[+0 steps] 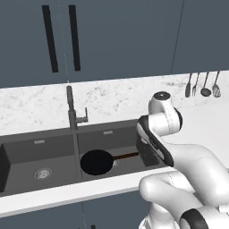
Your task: Pick the pan and sponge and place them into the sink. Then turn on the water.
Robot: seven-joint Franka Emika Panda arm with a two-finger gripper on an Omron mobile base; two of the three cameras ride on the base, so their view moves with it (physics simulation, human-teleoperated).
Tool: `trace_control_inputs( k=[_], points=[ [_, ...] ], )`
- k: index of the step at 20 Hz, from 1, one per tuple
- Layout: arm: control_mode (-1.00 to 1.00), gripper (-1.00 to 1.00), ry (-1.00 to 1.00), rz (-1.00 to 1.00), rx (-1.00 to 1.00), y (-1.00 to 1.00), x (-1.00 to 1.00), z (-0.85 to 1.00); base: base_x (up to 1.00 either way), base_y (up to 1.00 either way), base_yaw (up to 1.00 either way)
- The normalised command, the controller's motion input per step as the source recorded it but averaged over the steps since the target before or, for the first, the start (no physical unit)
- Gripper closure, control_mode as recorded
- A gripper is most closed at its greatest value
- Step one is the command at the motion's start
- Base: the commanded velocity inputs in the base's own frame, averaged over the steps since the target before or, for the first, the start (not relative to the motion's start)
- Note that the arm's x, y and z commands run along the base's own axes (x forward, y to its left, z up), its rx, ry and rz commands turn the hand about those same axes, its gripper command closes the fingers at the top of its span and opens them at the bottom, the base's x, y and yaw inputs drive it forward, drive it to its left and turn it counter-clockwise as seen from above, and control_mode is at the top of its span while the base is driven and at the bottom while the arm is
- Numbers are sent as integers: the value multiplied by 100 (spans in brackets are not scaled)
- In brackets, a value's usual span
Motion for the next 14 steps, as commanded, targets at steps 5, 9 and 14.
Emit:
trace_control_inputs(
  k=[5, 9, 14],
  points=[
    [-100, -100, 0, -3, 14, -6, -15, 21, 0, 0, 0],
    [-100, -100, 0, 0, 6, 6, -46, 1, 0, 0, 0],
    [-100, -100, -1, 0, 1, 14, -39, 0, 0, 0, 0]
  ],
)
